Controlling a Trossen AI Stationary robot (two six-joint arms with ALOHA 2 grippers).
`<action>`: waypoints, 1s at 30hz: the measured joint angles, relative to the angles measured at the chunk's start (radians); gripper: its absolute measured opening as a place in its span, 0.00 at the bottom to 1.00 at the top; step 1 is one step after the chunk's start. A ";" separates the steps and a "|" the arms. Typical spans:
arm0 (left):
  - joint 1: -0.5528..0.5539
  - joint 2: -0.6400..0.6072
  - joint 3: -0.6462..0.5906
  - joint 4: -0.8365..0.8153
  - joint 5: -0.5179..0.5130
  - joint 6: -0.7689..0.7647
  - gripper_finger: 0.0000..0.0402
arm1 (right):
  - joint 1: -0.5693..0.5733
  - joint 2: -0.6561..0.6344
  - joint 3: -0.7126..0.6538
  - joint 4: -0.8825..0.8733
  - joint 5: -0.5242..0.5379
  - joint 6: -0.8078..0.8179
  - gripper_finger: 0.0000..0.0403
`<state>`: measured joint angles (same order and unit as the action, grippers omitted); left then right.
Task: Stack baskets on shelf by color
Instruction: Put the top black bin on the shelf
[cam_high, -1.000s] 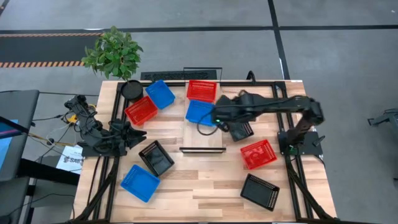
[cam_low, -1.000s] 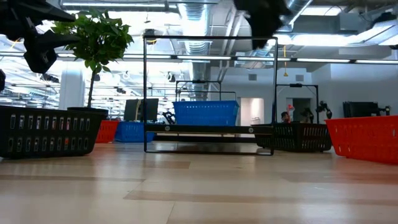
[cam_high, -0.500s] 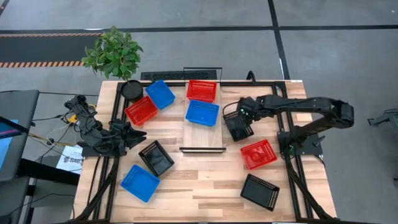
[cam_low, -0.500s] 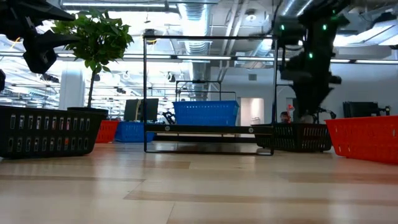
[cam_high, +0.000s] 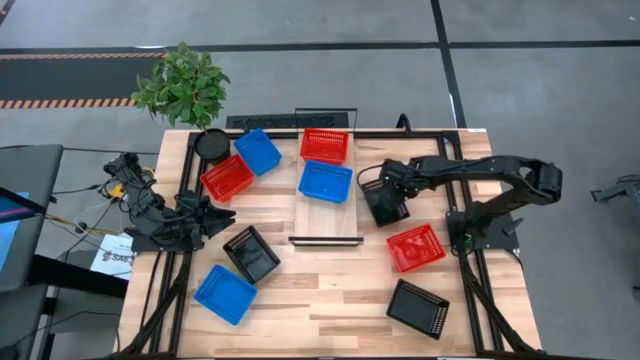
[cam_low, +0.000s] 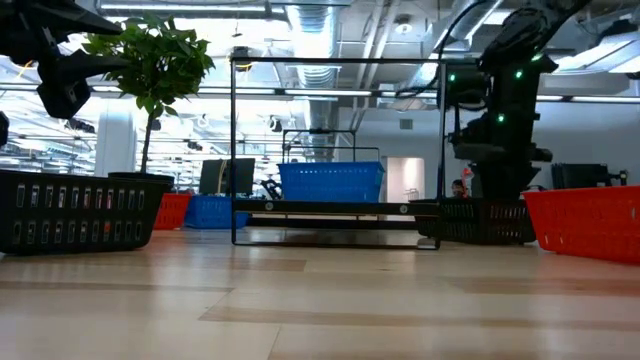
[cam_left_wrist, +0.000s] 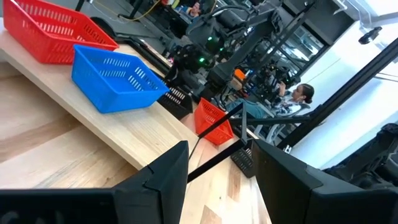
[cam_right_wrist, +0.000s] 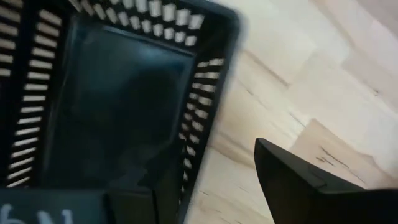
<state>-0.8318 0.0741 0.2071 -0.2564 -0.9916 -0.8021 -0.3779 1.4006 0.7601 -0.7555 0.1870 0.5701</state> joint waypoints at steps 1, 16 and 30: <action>0.000 0.000 0.000 0.000 0.000 0.000 0.42 | 0.000 0.016 -0.002 0.001 -0.006 -0.002 0.51; 0.000 0.000 0.000 0.000 0.001 -0.007 0.42 | -0.006 0.053 0.044 -0.041 -0.036 0.031 0.03; 0.000 0.000 0.000 0.000 0.002 -0.011 0.42 | 0.006 -0.154 0.362 0.009 0.054 -0.092 0.01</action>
<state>-0.8314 0.0738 0.2073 -0.2564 -0.9900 -0.8129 -0.3716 1.2469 1.1217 -0.7462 0.2414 0.4780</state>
